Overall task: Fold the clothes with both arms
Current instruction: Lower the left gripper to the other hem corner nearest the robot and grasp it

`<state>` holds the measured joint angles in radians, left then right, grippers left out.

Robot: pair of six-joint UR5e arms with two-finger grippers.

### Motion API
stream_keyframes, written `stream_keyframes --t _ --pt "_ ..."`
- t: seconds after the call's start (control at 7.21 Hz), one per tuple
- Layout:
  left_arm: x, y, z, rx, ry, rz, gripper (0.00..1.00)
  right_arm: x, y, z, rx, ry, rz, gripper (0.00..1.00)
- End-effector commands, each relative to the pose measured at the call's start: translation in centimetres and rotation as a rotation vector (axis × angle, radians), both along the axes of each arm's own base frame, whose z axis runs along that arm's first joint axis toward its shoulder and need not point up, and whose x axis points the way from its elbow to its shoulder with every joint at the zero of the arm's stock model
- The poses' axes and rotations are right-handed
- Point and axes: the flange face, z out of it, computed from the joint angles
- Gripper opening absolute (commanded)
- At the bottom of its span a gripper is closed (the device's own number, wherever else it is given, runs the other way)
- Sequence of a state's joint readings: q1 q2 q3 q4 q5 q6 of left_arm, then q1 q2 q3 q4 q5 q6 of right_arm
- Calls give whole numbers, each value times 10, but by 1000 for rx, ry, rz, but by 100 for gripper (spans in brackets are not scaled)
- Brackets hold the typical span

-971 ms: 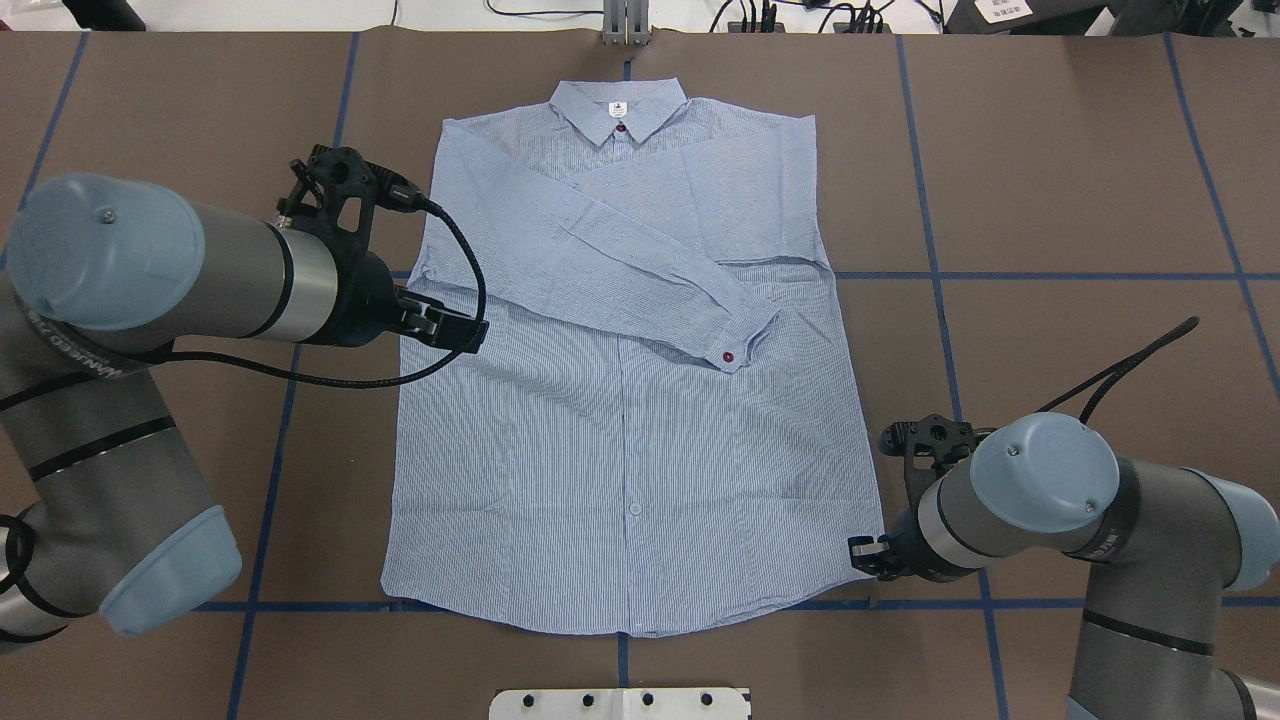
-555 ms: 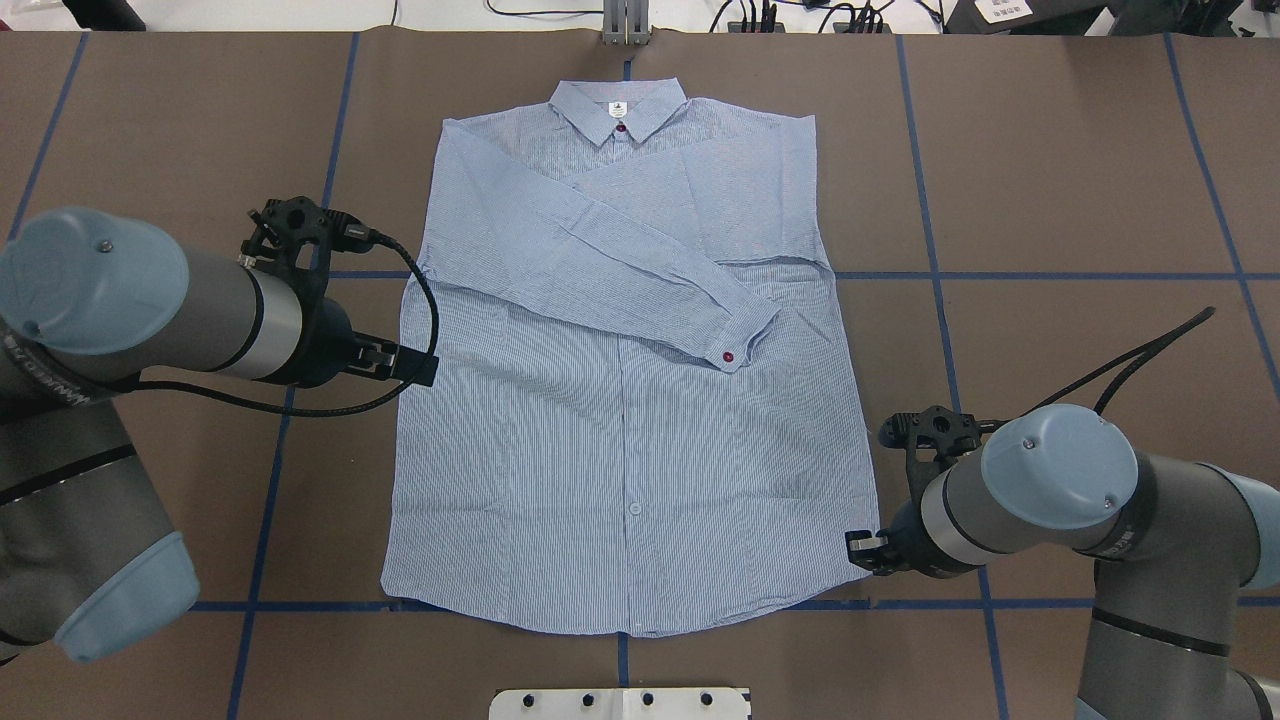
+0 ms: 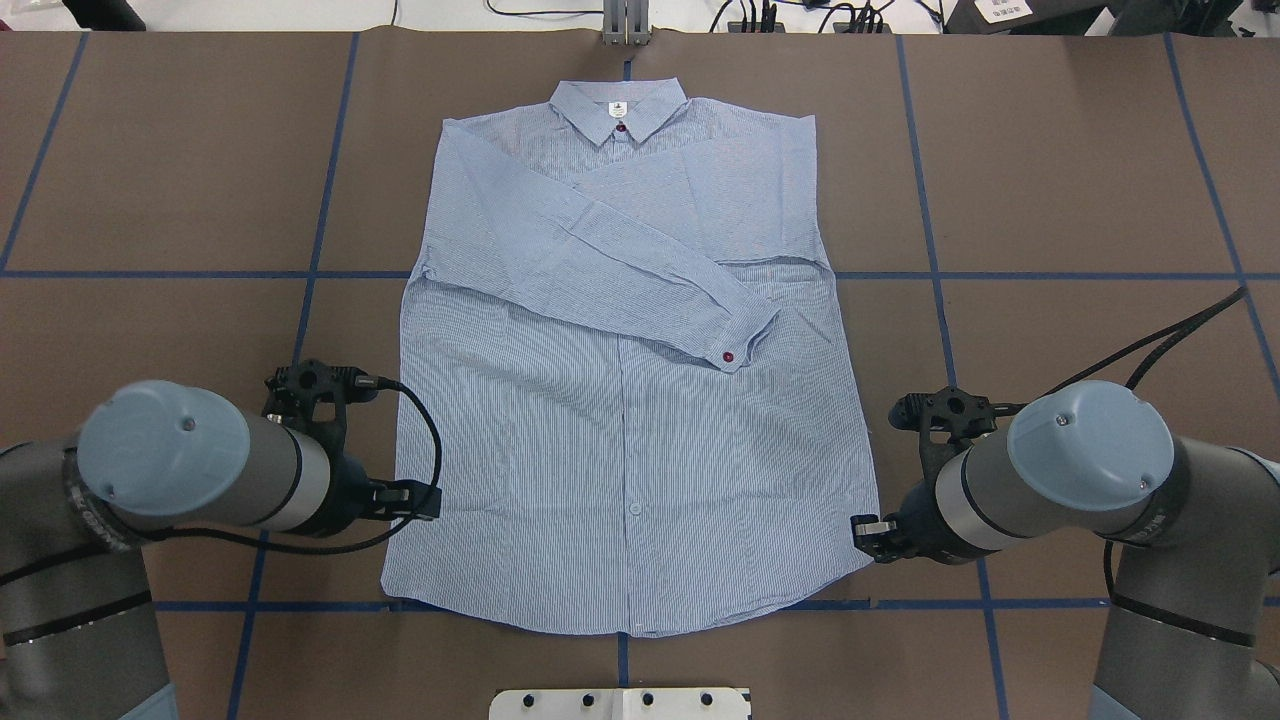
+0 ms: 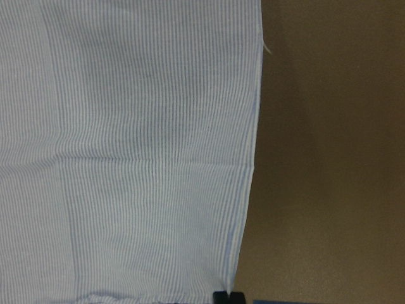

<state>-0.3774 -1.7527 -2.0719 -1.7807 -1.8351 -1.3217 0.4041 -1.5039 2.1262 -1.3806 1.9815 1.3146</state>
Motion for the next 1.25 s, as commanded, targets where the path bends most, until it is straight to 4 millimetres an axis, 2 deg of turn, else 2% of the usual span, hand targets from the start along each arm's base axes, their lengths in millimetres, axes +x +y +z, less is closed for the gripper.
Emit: stream_keyframes --t 0.0,0.42,1.11 --pt "18 24 4 -72 -10 -31 88 2 0 -4 2 -8 1 0" --pt "30 31 17 -134 -40 -54 78 4 -3 -4 3 -7 6 0" --pt "39 29 39 -156 -88 -54 75 2 -2 -3 0 -6 2 0"
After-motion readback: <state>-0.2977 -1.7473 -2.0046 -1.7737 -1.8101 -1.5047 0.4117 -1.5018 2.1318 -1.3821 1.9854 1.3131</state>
